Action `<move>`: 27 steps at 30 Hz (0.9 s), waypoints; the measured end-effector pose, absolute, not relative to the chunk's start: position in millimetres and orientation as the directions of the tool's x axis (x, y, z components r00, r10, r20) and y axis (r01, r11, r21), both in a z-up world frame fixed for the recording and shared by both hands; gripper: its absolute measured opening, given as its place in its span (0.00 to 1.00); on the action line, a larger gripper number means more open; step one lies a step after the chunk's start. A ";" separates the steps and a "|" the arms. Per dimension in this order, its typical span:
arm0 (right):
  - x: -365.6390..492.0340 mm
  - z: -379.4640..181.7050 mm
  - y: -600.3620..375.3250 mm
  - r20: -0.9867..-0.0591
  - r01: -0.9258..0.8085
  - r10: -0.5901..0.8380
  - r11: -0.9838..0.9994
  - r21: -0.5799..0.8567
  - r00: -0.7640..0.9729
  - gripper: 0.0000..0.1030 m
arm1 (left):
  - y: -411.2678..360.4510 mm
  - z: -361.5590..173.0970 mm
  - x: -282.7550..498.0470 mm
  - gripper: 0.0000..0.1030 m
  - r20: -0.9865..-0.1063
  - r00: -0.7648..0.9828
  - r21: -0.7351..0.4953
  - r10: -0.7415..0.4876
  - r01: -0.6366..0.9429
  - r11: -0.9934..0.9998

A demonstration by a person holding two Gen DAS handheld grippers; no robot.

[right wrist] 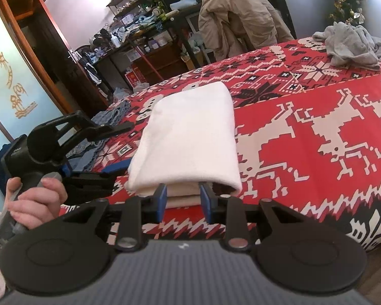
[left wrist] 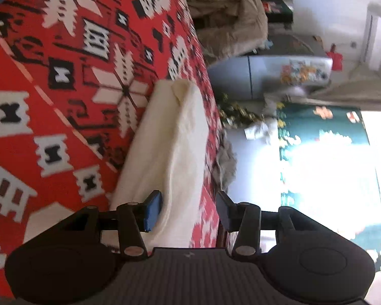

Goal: Fold clothes

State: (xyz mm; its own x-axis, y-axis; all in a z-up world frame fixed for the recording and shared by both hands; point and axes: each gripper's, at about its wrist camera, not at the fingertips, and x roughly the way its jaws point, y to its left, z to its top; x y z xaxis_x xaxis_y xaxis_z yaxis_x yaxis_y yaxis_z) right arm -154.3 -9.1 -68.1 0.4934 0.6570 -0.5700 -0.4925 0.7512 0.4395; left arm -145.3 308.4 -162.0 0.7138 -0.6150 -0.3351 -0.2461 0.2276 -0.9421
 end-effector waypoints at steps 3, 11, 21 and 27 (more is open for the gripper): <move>-154.5 -69.1 -8.5 -0.572 -0.494 0.656 0.752 0.438 0.492 0.32 | 306.3 -162.1 -147.5 0.47 -0.350 0.693 -0.937 -0.630 -0.247 0.248; -155.6 -71.6 -7.5 -0.568 -0.475 0.665 0.745 0.467 0.485 0.34 | 299.6 -164.8 -138.2 0.47 -0.390 0.681 -0.920 -0.620 -0.262 0.291; -161.2 -70.8 26.7 -0.557 -0.559 0.688 0.716 0.418 0.464 0.33 | 287.4 -151.5 -150.7 0.04 -0.530 0.656 -0.830 -0.537 -0.274 0.485; -154.9 -74.0 39.9 -0.549 -0.543 0.697 0.711 0.447 0.461 0.27 | 295.5 -144.6 -169.1 0.04 -0.502 0.672 -0.850 -0.544 -0.269 0.452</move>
